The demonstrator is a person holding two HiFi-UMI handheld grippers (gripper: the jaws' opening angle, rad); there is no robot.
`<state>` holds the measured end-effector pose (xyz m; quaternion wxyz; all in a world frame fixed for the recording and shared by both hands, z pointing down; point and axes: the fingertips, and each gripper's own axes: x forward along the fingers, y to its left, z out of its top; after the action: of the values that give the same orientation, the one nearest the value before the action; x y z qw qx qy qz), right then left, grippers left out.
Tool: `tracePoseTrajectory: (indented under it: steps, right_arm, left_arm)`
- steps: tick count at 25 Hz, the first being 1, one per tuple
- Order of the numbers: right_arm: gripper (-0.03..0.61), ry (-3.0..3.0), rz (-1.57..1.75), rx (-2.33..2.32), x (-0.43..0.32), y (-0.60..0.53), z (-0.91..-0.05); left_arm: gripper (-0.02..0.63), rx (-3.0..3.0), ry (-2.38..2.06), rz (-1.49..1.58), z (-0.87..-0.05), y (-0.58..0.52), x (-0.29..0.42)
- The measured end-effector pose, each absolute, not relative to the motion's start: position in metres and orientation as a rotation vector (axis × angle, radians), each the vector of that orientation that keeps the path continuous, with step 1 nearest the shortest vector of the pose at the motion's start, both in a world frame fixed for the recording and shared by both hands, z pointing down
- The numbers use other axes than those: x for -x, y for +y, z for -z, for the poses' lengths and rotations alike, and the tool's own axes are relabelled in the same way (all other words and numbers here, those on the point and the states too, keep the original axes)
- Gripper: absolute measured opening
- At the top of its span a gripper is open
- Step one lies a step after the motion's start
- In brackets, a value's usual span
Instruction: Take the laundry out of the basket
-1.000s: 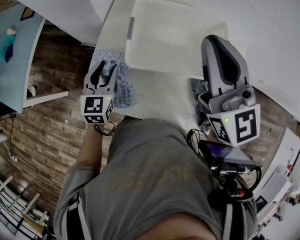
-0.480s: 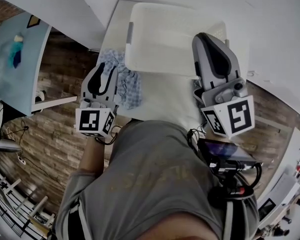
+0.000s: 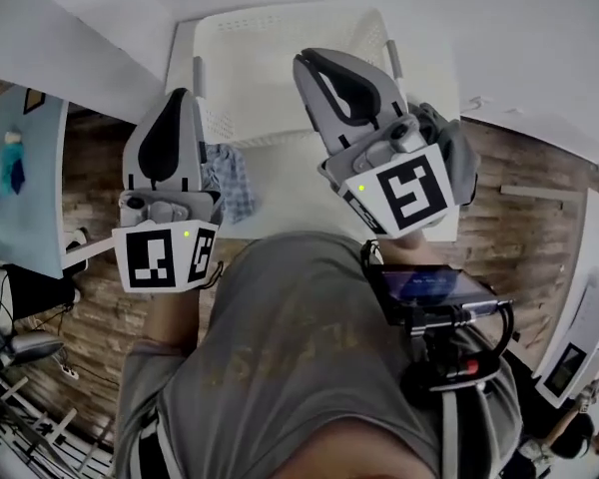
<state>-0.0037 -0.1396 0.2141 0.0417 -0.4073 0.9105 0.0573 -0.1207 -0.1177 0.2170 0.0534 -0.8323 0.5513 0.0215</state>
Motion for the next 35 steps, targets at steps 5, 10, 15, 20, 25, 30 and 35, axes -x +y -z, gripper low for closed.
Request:
tracePoseTrajectory:
  steps: [5, 10, 15, 20, 25, 30, 35]
  right_arm:
    - [0.031, 2.753, -0.233, 1.302, 0.003, -0.123, -0.201]
    - [0.031, 2.718, -0.236, 1.367, -0.009, -0.127, -0.199]
    - [0.022, 2.699, -0.216, 1.405, -0.015, -0.128, -0.204]
    - [0.008, 2.691, -0.209, 1.409, -0.011, -0.128, -0.206]
    - [0.008, 2.674, -0.234, 1.389, -0.008, -0.126, -0.198]
    - [0.008, 2.660, -0.238, 1.386, -0.010, -0.126, -0.194]
    - [0.008, 2.661, -0.237, 1.402, -0.012, -0.127, -0.196]
  left_arm:
    - [0.008, 2.533, 1.613, -0.152, -0.186, -0.119, 0.098]
    - [0.008, 2.552, 1.560, -0.191, -0.176, -0.129, 0.075]
    - [0.008, 2.596, 1.511, -0.185, -0.180, -0.131, 0.057]
    - [0.008, 2.626, 1.487, -0.169, -0.187, -0.130, 0.045]
    - [0.008, 2.623, 1.476, -0.167, -0.185, -0.129, 0.042]
    - [0.008, 2.631, 1.465, -0.162, -0.185, -0.130, 0.040]
    - [0.008, 2.654, 1.447, -0.155, -0.188, -0.131, 0.036]
